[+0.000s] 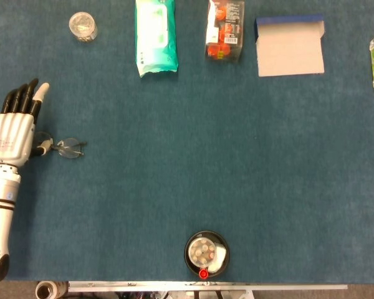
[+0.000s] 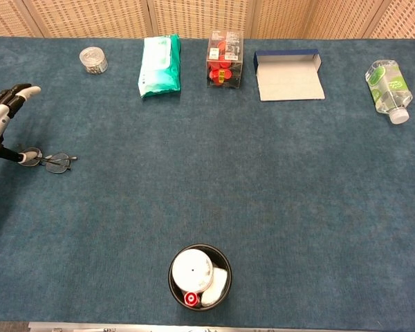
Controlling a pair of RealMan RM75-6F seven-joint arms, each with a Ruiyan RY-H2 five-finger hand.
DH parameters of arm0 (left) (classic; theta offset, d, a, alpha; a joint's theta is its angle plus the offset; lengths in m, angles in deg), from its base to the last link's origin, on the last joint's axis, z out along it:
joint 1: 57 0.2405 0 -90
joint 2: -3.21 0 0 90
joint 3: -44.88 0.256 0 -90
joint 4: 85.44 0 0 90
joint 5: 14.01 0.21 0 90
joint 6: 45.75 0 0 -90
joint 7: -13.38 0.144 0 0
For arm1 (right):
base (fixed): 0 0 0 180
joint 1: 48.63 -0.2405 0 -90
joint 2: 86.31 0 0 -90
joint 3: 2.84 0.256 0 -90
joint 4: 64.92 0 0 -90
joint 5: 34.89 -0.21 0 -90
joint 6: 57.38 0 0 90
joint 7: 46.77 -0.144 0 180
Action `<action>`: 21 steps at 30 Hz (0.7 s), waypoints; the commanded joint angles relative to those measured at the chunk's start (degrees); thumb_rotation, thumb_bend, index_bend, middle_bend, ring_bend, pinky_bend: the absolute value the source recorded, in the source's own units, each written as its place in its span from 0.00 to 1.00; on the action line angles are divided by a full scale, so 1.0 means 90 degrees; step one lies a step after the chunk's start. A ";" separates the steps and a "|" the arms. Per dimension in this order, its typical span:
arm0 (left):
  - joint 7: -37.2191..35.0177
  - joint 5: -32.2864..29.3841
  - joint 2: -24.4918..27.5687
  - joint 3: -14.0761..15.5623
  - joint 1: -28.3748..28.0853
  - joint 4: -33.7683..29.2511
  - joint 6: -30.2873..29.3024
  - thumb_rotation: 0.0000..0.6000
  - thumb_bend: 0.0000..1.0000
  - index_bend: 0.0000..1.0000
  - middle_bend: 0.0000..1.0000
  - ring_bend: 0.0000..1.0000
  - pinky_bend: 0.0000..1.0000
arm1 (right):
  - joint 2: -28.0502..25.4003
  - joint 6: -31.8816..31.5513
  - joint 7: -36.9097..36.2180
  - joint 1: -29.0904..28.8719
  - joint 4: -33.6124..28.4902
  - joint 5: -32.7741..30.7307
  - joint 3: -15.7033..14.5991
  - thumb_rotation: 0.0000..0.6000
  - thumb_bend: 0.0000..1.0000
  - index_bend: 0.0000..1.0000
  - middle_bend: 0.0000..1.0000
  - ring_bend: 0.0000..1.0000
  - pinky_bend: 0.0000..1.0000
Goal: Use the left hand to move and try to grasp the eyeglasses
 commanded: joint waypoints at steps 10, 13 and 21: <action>0.0063 0.0240 0.0224 0.0005 0.0096 -0.0434 -0.0539 1.00 0.14 0.00 0.00 0.00 0.07 | -0.0009 -0.0033 -0.0019 0.0013 -0.0006 0.0027 -0.0003 1.00 0.65 0.44 0.44 0.41 0.55; 0.0311 0.0366 0.0591 -0.0003 0.0181 -0.1050 -0.0881 1.00 0.14 0.00 0.00 0.00 0.07 | -0.0001 -0.0016 -0.0003 0.0007 -0.0004 0.0032 -0.0012 1.00 0.65 0.44 0.44 0.41 0.55; 0.1995 0.0453 0.2344 0.0229 0.0418 -0.3419 -0.0997 1.00 0.14 0.00 0.00 0.00 0.07 | 0.0068 -0.0009 0.0141 -0.0002 0.0019 0.0034 -0.0016 1.00 0.65 0.44 0.44 0.41 0.55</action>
